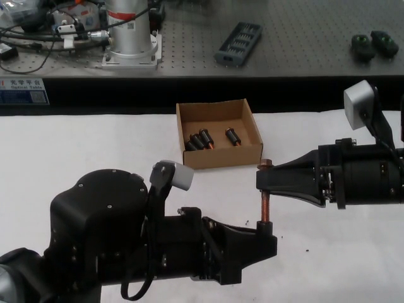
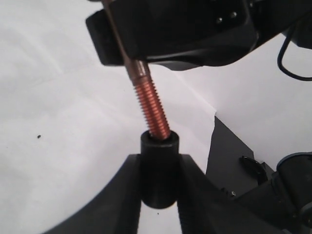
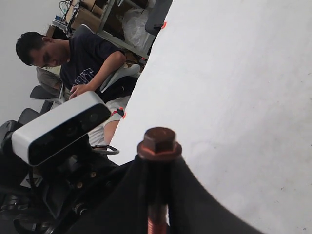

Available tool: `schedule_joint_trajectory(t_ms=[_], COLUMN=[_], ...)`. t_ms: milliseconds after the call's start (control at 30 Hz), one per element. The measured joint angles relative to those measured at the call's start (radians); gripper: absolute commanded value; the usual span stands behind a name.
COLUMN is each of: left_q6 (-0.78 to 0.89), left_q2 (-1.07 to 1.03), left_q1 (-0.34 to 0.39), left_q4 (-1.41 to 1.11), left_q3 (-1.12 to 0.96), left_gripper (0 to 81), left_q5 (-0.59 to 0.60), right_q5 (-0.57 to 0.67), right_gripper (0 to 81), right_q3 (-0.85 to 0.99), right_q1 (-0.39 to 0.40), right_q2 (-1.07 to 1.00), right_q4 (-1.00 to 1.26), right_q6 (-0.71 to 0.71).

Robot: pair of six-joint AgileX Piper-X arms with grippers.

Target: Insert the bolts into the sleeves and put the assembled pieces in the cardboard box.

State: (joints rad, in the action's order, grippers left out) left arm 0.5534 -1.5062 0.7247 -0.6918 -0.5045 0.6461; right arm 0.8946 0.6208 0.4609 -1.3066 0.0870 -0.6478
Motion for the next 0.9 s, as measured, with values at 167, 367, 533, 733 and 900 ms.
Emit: schedule_joint_trajectory(t_ms=[167, 367, 533, 733, 900], left_q6=[0.015, 0.078, 0.128, 0.182, 0.185], left_q2=[0.000, 0.000, 0.000, 0.000, 0.000], left_q1=[0.000, 0.000, 0.000, -0.024, -0.056], left_q4=[0.000, -0.007, -0.007, 0.014, 0.014], left_q3=[0.000, 0.000, 0.000, 0.000, -0.006], left_gripper=[4.1, 4.1, 4.1, 4.1, 4.1], left_q5=[-0.003, 0.001, 0.011, 0.094, 0.148], right_q5=[0.000, 0.034, 0.069, 0.127, 0.143], right_gripper=[3.8, 3.8, 3.8, 3.8, 3.8], right_q3=[0.000, 0.000, 0.000, 0.000, 0.000], right_q1=[0.000, 0.000, 0.000, 0.000, 0.000], right_q2=[0.000, 0.000, 0.000, 0.000, 0.000], right_q4=[0.000, 0.000, -0.009, -0.036, -0.087], right_q6=[0.002, 0.072, 0.137, 0.229, 0.267])
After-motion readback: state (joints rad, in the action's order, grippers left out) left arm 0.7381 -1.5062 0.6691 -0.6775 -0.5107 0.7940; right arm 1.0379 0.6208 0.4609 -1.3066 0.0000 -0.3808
